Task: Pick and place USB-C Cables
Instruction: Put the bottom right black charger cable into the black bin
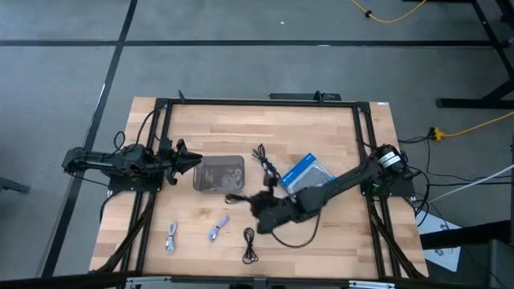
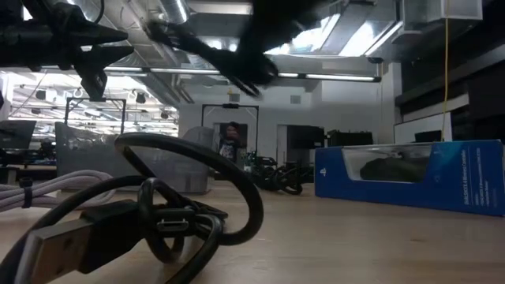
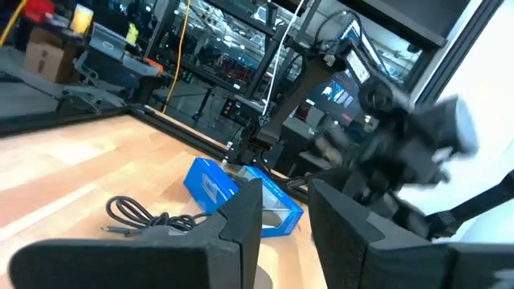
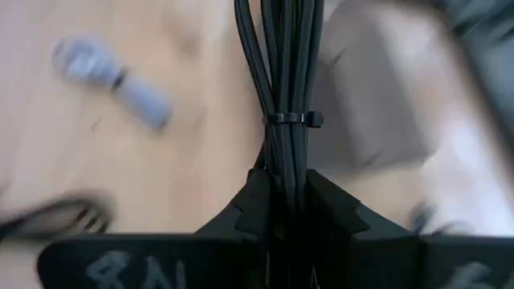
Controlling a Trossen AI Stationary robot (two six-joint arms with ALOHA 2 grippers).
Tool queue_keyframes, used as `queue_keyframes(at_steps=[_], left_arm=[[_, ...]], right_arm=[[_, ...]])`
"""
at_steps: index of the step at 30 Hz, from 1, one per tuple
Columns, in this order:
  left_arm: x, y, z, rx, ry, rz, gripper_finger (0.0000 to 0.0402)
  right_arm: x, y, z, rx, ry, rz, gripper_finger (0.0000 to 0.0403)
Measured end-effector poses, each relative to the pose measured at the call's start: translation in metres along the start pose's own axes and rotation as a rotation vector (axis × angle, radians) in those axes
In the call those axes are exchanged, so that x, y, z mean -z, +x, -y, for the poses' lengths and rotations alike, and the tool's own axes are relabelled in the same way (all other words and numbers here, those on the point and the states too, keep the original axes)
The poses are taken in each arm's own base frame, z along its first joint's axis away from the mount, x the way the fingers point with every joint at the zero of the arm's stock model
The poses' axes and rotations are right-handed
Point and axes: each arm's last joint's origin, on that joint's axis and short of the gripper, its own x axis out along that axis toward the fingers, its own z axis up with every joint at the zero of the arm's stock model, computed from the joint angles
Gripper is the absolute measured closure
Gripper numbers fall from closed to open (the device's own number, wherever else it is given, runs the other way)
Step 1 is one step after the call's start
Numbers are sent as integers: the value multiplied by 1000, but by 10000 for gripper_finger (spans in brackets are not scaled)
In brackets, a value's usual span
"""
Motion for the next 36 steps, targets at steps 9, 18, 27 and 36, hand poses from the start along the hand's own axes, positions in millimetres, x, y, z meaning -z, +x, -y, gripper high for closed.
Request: queue_keyframes(at_steps=[9,18,27,36], left_arm=[[-22,-5,15,142,415,-122,305],[-15,-7,11,104,351,-213,305],[9,-2,0,114,303,-158,305],[7,-1,2,153,345,-101,305]], right_arm=[[-27,30,55,-185,131,88,344],[-30,54,108,-194,239,120,344],[-19,78,139,-202,278,85,344],[3,121,121,-226,271,37,344]])
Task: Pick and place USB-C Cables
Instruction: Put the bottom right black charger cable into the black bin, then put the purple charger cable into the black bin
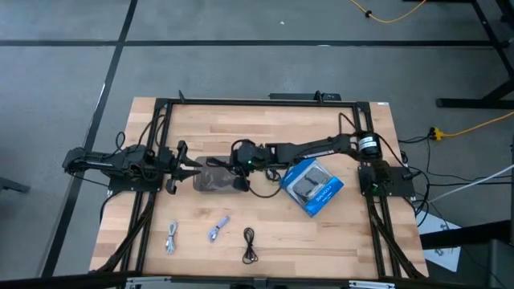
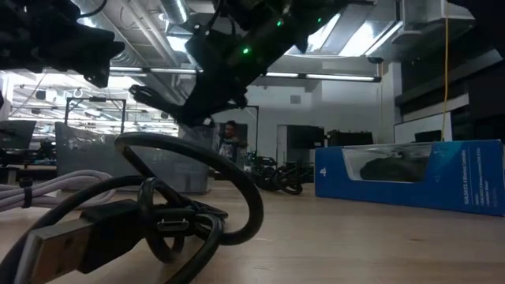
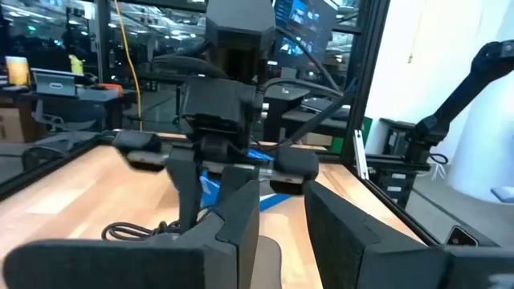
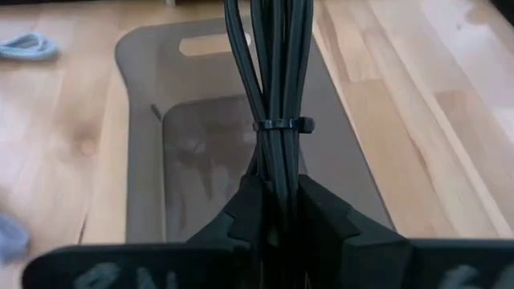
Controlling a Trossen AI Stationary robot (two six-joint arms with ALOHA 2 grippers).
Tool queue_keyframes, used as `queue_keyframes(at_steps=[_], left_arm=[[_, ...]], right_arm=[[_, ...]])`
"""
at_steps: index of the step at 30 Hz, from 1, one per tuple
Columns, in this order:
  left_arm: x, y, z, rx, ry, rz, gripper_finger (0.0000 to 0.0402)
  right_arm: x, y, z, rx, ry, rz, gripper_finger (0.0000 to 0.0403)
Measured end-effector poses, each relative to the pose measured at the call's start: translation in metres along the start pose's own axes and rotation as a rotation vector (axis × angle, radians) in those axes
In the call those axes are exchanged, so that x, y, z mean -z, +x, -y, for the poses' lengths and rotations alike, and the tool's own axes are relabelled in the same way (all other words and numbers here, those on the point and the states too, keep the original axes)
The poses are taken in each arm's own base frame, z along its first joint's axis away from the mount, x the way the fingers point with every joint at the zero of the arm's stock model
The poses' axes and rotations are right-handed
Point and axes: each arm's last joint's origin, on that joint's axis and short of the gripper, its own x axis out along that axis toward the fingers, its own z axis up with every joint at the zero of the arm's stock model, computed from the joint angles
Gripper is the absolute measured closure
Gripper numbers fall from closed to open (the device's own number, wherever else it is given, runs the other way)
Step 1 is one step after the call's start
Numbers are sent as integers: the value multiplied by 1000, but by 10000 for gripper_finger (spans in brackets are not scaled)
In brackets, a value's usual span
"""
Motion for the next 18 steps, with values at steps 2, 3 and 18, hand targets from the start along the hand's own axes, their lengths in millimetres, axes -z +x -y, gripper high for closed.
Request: queue_keyframes(at_steps=[2,3,18], left_arm=[[0,0,0,-4,0,-1,305],[0,0,0,-4,0,-1,305],[0,0,0,-8,-4,-1,305]], right_arm=[[1,3,-1,-42,1,2,344],[1,4,-2,-67,5,14,342],[-14,-6,-7,-202,134,28,135]])
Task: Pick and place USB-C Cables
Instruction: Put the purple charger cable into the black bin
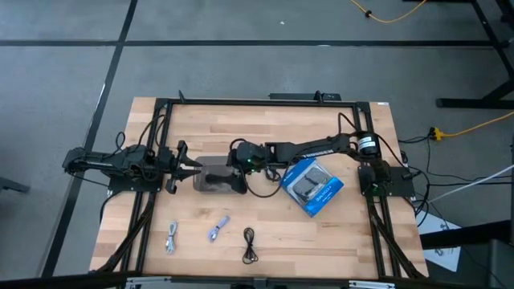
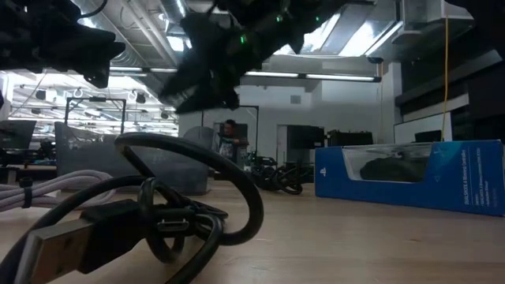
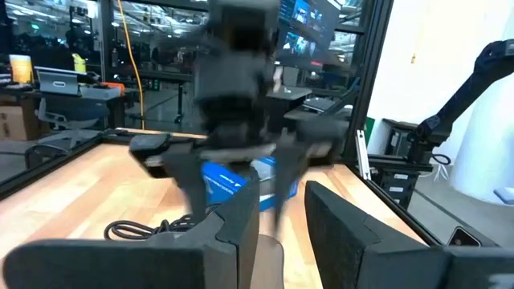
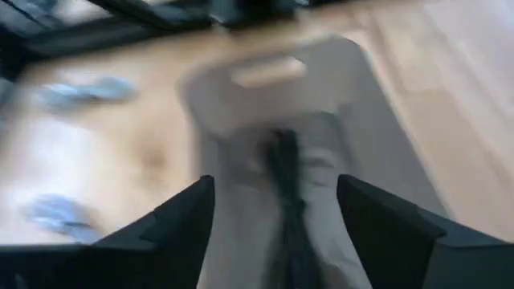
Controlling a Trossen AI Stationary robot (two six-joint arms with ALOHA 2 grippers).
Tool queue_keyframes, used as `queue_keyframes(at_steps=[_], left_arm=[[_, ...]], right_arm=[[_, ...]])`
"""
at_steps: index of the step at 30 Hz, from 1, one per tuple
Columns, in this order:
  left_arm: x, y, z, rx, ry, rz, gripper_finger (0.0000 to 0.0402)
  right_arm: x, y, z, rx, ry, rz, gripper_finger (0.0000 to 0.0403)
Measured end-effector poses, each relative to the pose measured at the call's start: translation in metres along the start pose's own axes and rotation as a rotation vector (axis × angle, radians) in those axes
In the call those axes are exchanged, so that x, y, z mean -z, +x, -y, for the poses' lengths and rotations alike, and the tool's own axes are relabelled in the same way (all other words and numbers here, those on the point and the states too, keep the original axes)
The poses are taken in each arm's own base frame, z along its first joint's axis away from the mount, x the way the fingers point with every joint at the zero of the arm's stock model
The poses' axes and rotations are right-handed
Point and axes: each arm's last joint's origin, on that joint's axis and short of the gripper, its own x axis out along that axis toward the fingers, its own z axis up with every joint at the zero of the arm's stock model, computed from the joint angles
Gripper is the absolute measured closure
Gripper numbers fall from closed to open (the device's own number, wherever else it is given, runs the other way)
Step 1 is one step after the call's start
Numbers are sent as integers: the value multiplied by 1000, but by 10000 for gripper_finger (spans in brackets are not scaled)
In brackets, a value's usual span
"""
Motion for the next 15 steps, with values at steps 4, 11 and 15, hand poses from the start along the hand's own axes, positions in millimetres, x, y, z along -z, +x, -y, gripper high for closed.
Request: queue_keyframes(at_steps=[4,11,15], left_arm=[[0,0,0,0,0,0,305],[0,0,0,0,0,0,305],[0,0,0,0,0,-1,305]], right_arm=[[-20,-9,-20,-301,40,-31,133],[-5,-19,-69,-824,0,-247,140],[19,-18,-96,-718,-62,-351,147]])
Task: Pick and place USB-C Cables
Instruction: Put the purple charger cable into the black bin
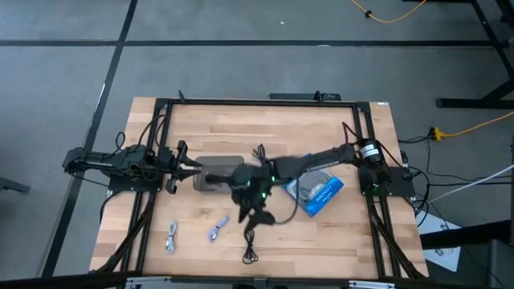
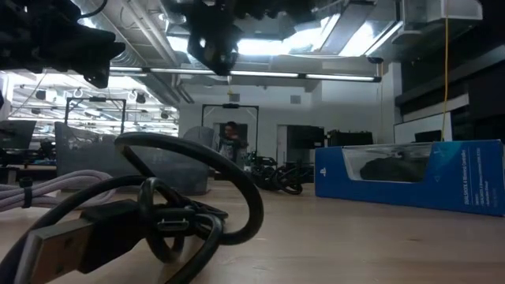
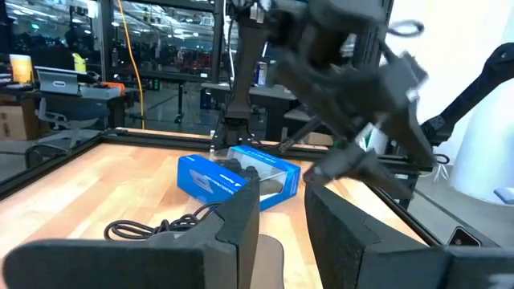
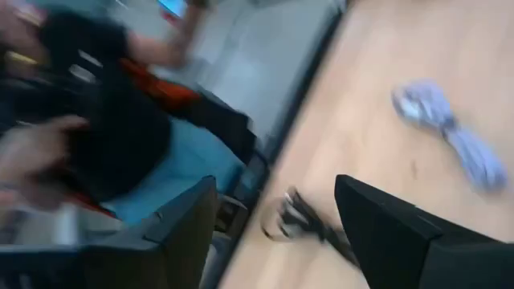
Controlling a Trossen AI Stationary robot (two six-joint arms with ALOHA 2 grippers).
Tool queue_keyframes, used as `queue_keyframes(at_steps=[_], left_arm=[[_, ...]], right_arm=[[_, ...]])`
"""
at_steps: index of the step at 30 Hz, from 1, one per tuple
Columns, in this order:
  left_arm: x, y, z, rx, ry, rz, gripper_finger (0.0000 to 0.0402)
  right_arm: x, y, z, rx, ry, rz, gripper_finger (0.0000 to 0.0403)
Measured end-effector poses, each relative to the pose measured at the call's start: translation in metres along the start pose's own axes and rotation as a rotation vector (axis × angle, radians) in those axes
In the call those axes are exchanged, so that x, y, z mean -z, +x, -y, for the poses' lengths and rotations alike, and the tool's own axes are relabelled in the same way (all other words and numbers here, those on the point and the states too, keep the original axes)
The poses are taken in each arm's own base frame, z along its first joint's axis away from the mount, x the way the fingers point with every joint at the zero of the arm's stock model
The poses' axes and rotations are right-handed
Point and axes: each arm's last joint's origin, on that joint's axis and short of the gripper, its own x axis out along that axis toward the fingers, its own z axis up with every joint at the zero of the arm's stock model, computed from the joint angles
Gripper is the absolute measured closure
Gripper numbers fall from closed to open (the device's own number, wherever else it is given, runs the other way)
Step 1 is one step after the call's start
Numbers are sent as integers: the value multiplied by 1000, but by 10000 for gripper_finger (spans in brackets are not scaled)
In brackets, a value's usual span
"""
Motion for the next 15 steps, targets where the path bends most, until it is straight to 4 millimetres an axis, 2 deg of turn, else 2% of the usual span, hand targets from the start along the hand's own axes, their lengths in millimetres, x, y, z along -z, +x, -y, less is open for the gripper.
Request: queue_keyframes(at_steps=[8,15], left_arm=[[0,0,0,0,-23,0,305],[0,0,0,-1,-65,0,305]], right_arm=[[21,36,-33,388,-282,-106,150],[21,49,-48,533,-341,-56,150]])
